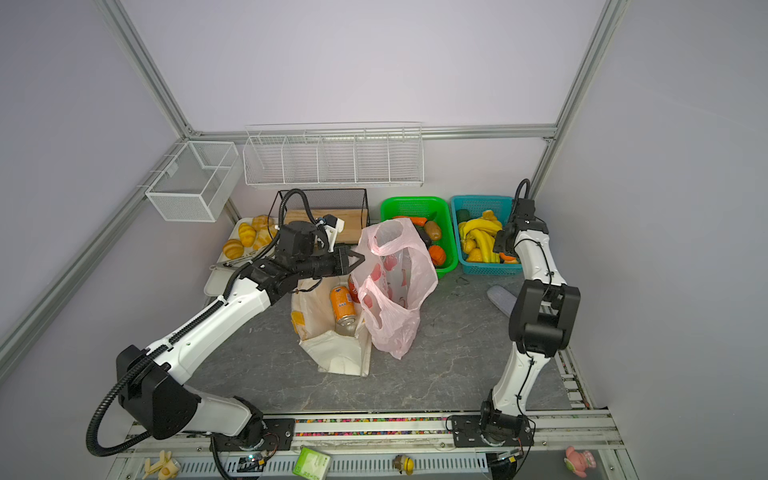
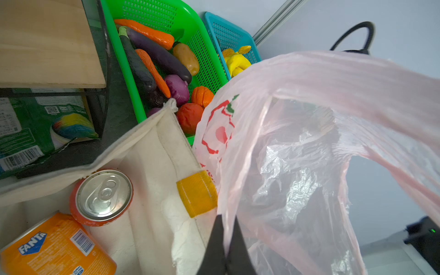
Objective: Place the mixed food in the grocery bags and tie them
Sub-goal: 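Carry the orange with the right gripper into the pink bag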
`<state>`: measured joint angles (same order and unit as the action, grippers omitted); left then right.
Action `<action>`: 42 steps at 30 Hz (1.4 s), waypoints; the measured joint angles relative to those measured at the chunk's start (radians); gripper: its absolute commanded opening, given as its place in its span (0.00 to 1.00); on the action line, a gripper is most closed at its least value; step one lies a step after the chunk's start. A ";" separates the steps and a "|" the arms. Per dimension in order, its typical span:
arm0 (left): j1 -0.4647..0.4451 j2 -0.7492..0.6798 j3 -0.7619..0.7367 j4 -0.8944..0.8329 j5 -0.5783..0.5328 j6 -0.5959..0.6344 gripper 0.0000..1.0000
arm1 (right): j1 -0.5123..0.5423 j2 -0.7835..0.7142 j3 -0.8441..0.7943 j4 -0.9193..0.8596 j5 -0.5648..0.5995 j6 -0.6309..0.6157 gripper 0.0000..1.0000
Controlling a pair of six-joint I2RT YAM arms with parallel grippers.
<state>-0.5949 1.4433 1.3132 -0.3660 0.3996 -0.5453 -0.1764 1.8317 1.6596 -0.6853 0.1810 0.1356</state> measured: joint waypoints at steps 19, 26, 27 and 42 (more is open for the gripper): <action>0.000 0.000 -0.010 0.002 0.002 0.000 0.00 | 0.512 -0.871 -0.454 0.137 -0.464 0.102 0.48; -0.001 0.000 -0.010 0.002 0.003 0.000 0.00 | 0.658 -0.827 -0.454 0.152 -0.561 0.002 0.47; -0.001 0.000 -0.010 0.002 0.003 0.000 0.00 | 0.671 -0.807 -0.455 0.152 -0.563 -0.013 0.47; -0.023 0.000 -0.010 0.001 0.017 0.006 0.00 | 0.738 -0.572 -0.552 0.157 -0.209 -0.093 0.54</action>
<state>-0.6174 1.4433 1.3033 -0.3653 0.4168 -0.5396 0.5617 1.2594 1.1072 -0.5285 -0.0277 0.0425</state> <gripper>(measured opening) 0.047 0.619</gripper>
